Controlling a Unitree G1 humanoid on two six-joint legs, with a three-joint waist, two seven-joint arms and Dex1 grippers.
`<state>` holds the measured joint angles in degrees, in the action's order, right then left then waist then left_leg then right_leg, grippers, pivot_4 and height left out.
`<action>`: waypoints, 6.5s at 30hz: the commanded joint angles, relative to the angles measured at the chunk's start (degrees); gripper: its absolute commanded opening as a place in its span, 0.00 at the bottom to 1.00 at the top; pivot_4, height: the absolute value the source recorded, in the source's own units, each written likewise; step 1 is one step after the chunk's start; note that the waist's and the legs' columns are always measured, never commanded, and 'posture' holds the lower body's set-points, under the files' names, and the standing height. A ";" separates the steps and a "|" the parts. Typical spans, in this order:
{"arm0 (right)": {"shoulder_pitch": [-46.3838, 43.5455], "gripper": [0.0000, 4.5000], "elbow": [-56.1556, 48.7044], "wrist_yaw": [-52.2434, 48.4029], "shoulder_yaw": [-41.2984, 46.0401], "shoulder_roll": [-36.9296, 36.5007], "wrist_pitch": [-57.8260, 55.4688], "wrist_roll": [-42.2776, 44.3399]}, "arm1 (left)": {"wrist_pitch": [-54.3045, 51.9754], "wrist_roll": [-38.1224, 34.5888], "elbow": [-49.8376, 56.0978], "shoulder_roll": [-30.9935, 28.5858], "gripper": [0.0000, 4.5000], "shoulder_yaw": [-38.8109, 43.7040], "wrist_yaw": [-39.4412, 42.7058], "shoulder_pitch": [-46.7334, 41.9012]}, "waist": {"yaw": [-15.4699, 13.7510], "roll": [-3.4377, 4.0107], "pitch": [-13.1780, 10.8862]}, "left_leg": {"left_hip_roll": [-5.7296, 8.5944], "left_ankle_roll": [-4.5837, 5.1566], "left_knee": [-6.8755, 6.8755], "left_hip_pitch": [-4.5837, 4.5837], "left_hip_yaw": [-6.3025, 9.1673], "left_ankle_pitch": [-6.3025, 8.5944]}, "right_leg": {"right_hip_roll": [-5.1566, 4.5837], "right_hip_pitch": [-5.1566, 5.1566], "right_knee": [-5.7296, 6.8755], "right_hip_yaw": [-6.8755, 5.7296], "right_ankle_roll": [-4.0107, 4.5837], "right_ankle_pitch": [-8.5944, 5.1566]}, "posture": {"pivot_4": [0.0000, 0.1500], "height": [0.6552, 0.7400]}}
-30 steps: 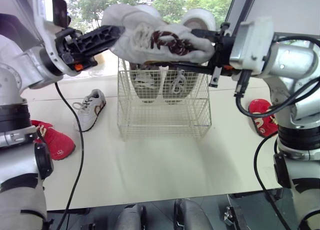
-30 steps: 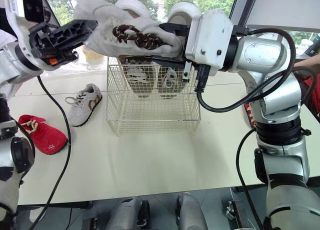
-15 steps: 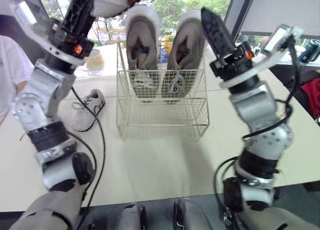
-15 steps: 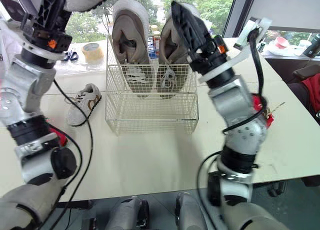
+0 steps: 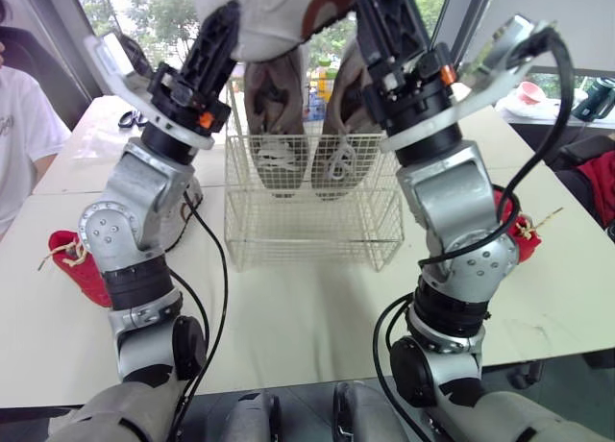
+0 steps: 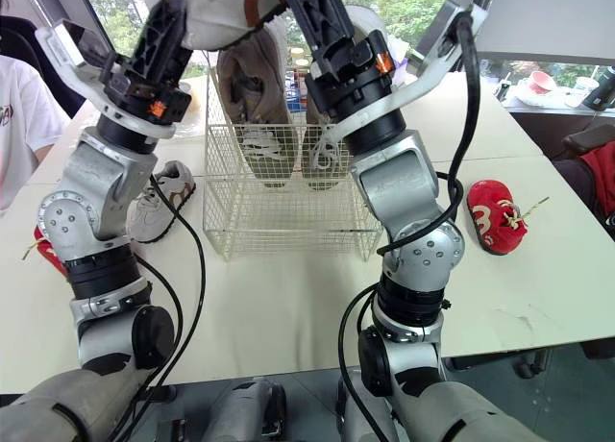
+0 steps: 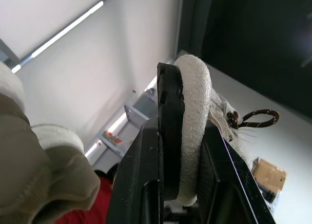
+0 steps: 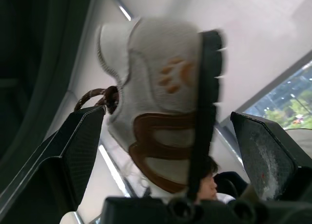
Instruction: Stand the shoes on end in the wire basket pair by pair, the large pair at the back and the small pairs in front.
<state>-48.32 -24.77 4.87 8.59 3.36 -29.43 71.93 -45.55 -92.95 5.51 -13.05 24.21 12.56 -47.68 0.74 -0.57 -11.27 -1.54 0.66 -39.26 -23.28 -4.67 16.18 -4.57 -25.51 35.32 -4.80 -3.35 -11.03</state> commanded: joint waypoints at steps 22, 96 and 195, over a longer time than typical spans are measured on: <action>-3.27 0.99 1.04 -2.23 0.24 -0.82 5.70 -2.65 | 2.42 -1.10 3.74 -1.85 0.06 -1.88 0.26 4.25 | -0.09 0.00 0.00 | -0.01 0.04 0.01 -0.02 0.02 0.02 | 0.00 0.01 -0.05 -0.02 0.00 0.00 | 1.00 1.00; -16.52 0.19 46.50 -81.37 -9.90 -51.88 11.98 -46.50 | 3.47 0.87 30.60 -31.94 0.98 -3.55 -7.16 38.45 | -1.30 -0.07 -0.18 | -0.19 0.43 0.21 -0.19 -0.46 0.08 | -0.03 0.06 -1.05 -0.04 0.37 0.05 | 1.00 1.00; 6.90 1.00 6.86 -58.32 -3.30 -60.47 -25.33 -25.87 | -7.80 44.94 27.74 5.28 0.01 1.66 -13.17 -2.64 | -1.52 -0.70 -0.01 | 0.14 0.60 -0.87 -0.79 -0.30 0.12 | -0.37 -0.35 -0.07 0.12 -0.66 0.54 | 1.00 1.00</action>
<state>-39.79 -17.96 -52.99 5.09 -57.26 -55.84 46.64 -54.47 -46.08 31.06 -9.09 27.88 0.37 -51.12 -0.77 -1.26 -11.28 -1.41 1.30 -40.13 -23.92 -4.96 16.33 -4.94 -25.70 35.22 -4.68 -4.01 -10.49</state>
